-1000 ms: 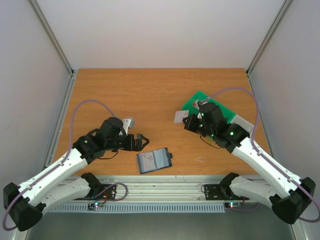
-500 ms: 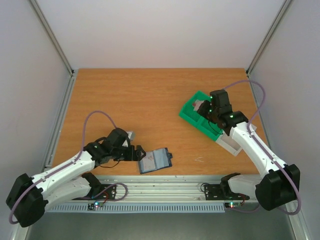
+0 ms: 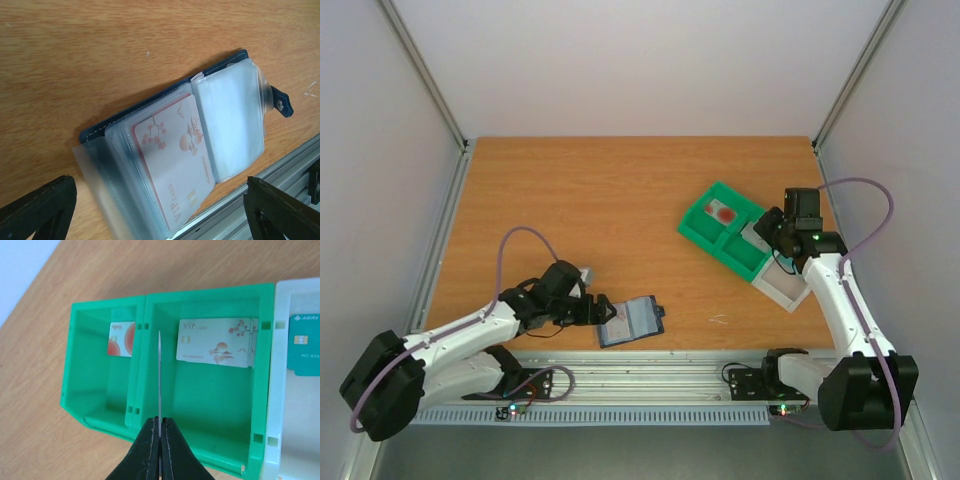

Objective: Take the credit cards out of the card holder

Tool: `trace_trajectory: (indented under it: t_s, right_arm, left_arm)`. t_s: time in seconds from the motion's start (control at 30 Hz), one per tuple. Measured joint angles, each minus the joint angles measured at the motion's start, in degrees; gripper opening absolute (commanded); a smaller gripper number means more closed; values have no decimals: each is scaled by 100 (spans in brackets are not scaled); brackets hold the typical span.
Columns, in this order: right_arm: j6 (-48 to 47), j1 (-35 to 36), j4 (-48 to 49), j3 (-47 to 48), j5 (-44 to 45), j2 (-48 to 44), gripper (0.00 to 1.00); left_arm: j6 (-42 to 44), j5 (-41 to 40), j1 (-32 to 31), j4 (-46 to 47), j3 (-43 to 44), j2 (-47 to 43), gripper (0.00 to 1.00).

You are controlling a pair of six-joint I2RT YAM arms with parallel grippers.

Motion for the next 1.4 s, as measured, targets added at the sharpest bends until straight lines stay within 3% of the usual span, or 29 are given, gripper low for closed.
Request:
trace_trajectory:
  t_s: [0.27, 0.93, 1.4]
  right_arm:
    - [-116, -184, 245, -273, -227, 282, 1]
    - [-278, -533, 2024, -807, -850, 1163, 1]
    - [-487, -577, 2365, -807, -992, 1744, 2]
  left_arm:
    - [-232, 13, 0, 544, -179, 227, 90]
    - [-249, 105, 2, 1045, -46, 835, 89]
    - [-367, 149, 2, 1349, 59, 909, 88]
